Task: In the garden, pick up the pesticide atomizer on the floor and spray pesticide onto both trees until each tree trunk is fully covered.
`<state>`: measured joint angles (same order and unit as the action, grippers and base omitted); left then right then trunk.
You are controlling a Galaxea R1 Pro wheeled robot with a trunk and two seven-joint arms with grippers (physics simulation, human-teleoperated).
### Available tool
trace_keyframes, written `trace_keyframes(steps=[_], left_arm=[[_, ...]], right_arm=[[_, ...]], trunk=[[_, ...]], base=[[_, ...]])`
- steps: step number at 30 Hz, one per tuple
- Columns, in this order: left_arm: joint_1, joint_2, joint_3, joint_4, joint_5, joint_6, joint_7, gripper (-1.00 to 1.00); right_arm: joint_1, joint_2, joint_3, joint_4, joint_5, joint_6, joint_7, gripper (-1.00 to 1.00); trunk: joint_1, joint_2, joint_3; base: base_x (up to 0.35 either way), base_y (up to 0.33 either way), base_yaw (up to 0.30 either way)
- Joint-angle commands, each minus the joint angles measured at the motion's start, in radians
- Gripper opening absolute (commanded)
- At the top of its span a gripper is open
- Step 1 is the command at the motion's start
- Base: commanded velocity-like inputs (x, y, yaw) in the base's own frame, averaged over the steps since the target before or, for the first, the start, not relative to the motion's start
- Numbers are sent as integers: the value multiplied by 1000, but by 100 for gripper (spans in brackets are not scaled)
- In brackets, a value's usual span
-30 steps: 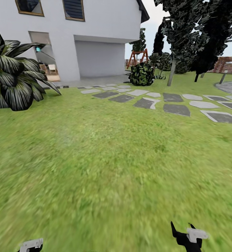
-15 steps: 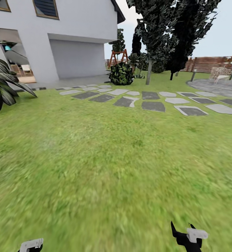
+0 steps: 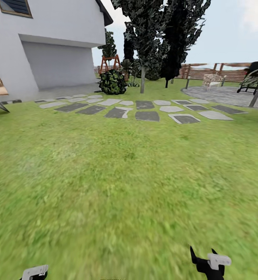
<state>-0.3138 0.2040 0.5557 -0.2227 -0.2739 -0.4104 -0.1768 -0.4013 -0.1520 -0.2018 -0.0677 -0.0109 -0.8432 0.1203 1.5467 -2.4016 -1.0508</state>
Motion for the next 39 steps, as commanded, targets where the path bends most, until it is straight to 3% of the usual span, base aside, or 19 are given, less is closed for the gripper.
trace_keyframes(steps=[1,20,39], left_arm=[[-1,0,9,0,-7,-3,-6,-100],[-1,0,9,0,-7,-3,-6,-100],[-1,0,9,0,-7,-3,-6,-100]], right_arm=[[-1,0,-8,1,-1,-2,10,100],[-1,0,-8,1,-1,-2,10,100],[-1,0,-8,1,-1,-2,10,100]], trunk=[[0,0,-1],[0,0,-1],[0,0,-1]], base=[[-102,-257,-300],[-99,-258,-300],[-4,-272,-300]])
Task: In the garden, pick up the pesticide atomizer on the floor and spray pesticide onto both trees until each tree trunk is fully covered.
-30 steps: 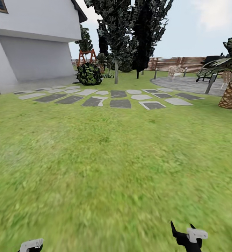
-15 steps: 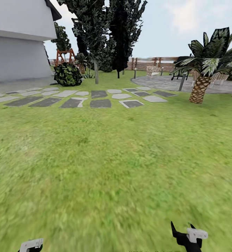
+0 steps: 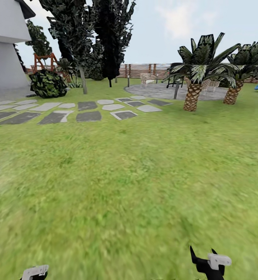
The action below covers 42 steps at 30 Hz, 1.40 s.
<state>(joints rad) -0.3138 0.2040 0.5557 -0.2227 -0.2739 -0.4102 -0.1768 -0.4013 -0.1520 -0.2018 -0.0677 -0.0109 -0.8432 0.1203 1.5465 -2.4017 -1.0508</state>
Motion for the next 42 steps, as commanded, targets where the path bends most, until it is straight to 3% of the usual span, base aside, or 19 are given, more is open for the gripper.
trace_keyframes(steps=[1,42], left_arm=[[-1,0,9,0,-7,-3,-6,-100],[-1,0,9,0,-6,-4,-6,-100]], right_arm=[[-1,0,-8,1,-1,-2,10,100],[-1,0,-8,1,-1,-2,10,100]], trunk=[[0,0,-1],[0,0,-1]], base=[[0,-274,-300],[0,-274,-300]])
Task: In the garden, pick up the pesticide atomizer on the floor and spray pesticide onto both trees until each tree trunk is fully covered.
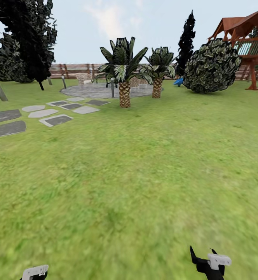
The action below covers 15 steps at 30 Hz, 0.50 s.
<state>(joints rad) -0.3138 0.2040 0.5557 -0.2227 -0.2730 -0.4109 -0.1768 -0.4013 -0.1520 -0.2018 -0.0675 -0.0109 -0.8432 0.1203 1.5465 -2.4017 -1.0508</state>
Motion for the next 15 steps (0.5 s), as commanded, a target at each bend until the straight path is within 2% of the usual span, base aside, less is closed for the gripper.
trace_keyframes(steps=[1,15], left_arm=[[-1,0,9,0,-7,-3,-6,-100],[-1,0,9,0,-7,-3,-6,-100]], right_arm=[[-1,0,-8,1,-1,-2,10,100],[-1,0,-8,1,-1,-2,10,100]], trunk=[[0,0,-1],[0,0,-1]], base=[[0,-274,-300],[0,-274,-300]])
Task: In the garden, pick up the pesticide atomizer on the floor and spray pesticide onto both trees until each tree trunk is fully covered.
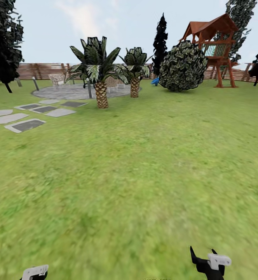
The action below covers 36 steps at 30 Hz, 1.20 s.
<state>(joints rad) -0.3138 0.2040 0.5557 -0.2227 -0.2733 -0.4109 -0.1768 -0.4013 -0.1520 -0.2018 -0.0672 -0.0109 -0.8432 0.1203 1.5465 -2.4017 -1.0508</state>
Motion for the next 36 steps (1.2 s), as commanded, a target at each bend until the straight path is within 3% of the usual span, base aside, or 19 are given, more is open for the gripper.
trace_keyframes(steps=[1,36], left_arm=[[-1,0,9,0,-7,-3,-6,-100],[-1,0,10,0,-6,-2,-4,-100]], right_arm=[[-1,0,-8,1,-1,-2,10,100],[-1,1,-8,1,-1,-2,10,100]], trunk=[[0,0,-1],[0,0,-1]], base=[[0,-274,-300],[0,-274,-300]])
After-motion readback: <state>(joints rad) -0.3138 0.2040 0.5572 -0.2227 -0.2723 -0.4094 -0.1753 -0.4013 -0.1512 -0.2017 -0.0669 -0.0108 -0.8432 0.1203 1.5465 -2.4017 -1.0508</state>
